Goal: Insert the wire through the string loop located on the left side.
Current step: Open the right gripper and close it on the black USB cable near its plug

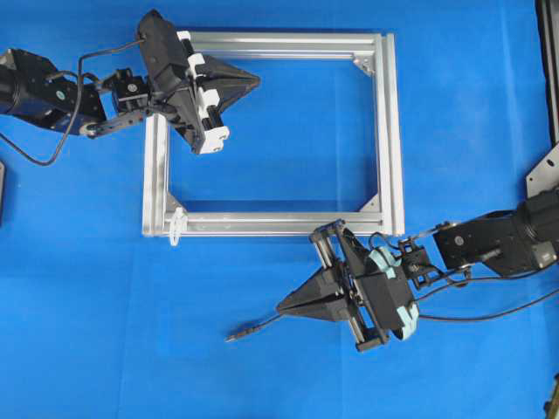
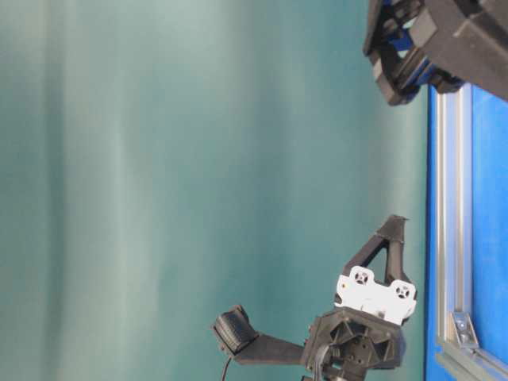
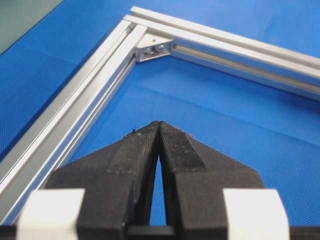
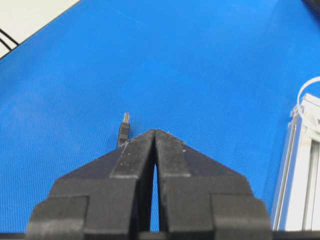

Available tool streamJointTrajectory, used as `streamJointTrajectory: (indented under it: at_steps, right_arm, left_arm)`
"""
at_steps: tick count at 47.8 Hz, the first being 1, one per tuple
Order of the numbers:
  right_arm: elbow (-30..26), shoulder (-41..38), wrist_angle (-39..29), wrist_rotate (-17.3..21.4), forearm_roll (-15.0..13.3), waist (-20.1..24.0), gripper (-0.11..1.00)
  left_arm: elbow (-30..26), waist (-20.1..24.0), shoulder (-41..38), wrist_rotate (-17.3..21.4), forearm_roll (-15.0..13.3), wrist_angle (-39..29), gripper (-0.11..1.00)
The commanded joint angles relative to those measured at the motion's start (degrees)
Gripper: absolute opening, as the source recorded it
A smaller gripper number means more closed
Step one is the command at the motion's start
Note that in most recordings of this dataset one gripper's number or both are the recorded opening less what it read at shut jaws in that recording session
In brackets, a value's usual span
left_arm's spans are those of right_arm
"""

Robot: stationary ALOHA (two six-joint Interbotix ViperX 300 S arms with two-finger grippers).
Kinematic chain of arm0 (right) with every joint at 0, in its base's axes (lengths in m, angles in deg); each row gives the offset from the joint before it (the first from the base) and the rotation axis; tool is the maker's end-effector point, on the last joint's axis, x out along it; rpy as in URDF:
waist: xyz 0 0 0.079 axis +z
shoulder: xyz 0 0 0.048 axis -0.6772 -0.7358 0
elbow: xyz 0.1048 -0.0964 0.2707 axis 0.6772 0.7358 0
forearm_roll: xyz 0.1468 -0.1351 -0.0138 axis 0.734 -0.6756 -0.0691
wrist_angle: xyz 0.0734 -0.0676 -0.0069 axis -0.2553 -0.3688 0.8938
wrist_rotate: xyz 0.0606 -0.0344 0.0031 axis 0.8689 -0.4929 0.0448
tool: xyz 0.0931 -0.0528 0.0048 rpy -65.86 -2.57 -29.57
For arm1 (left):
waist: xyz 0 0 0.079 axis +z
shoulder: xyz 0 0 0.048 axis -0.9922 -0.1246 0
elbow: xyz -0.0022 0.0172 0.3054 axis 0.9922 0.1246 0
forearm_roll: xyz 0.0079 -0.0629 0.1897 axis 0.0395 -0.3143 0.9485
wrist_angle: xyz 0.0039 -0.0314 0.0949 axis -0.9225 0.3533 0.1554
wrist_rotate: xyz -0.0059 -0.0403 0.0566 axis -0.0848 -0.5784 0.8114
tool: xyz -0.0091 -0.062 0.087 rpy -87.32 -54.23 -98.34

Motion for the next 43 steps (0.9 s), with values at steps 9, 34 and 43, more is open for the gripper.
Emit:
streamJointTrajectory:
  at_steps: [9,34,43]
  right_arm:
    - [-1.23,3.69,-2.46,2.02,0.09,0.53,-0.02]
    - [-1.76,3.43,-4.31,6.5,0.09,1.23,0.57]
    - [-2.99,2.46,-6.94,8.0,0.09,1.41,0.89]
  left_arm:
    - [0.7,-0.35,2.72,-0.53,0.97,-1.14,0.0]
    - [1.49,-0.53,2.9,-0.53,1.14,-0.97,0.0]
    - [1.58,-0.62,2.99,-0.53,1.14,-0.97,0.0]
